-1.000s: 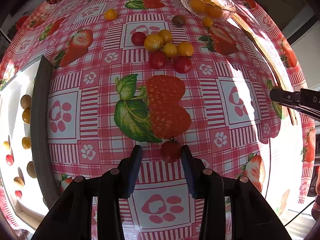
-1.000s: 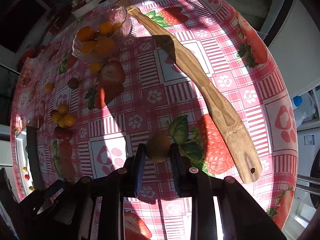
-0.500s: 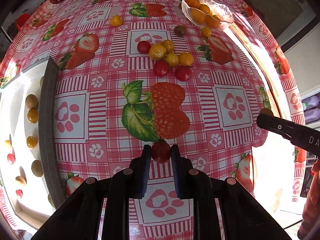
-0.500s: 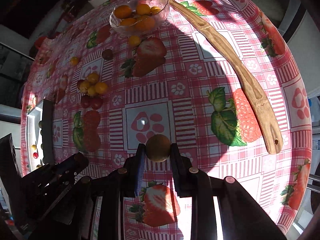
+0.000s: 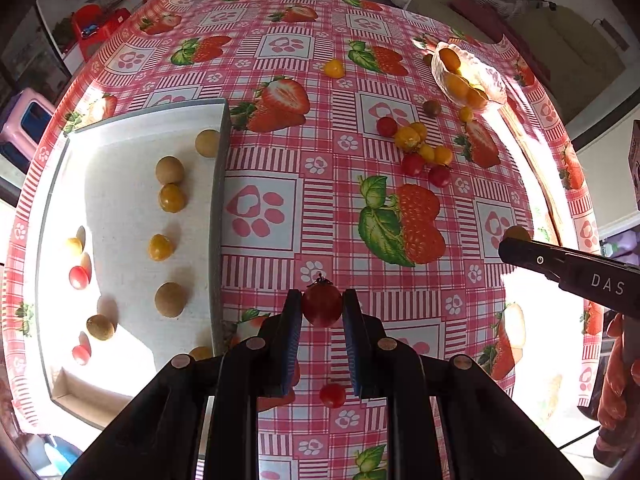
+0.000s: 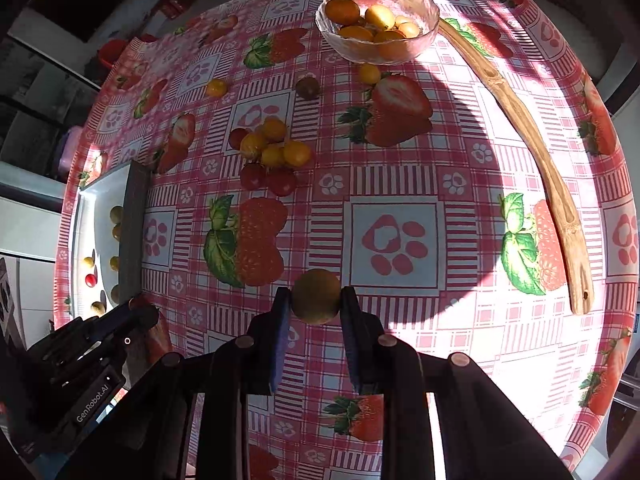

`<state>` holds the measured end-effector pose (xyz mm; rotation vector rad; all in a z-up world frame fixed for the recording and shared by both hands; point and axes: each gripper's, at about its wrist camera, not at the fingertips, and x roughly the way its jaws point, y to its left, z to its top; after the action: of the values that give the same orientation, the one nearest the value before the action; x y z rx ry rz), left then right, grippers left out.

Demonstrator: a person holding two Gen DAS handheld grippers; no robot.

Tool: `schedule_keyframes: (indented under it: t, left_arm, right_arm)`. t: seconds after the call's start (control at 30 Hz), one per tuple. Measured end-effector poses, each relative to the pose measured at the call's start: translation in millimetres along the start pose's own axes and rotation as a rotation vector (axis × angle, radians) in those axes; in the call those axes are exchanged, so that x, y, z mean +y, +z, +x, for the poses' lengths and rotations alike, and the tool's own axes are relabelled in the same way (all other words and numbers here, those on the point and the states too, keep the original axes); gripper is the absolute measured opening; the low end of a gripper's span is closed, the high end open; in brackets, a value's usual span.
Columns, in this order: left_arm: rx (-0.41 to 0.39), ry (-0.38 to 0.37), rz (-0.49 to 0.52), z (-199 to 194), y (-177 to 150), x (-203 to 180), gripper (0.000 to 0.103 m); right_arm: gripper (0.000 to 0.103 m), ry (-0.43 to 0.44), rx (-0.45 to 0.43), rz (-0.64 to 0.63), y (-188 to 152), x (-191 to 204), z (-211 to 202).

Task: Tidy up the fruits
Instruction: 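Carry both fruits into the white tray and open both tools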

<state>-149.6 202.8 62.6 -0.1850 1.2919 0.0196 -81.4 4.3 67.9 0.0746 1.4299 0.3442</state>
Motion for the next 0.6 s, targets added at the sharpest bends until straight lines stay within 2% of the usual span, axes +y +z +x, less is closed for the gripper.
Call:
schedule_keyframes:
  t: [0.27,0.6]
  left_arm:
    - [-0.033,0.066,-0.116,-20.4,-15.3,73.1,0.022]
    - [0.002,0.147,-0.241,-16.0,-51.3,143.7,0.022]
  right_arm:
    - [0.027,0.035,0.028,-0.135,8.5,71.6,10.8]
    - [0.027,0.113,0.099,-0.316,16.1,182.4,45.7]
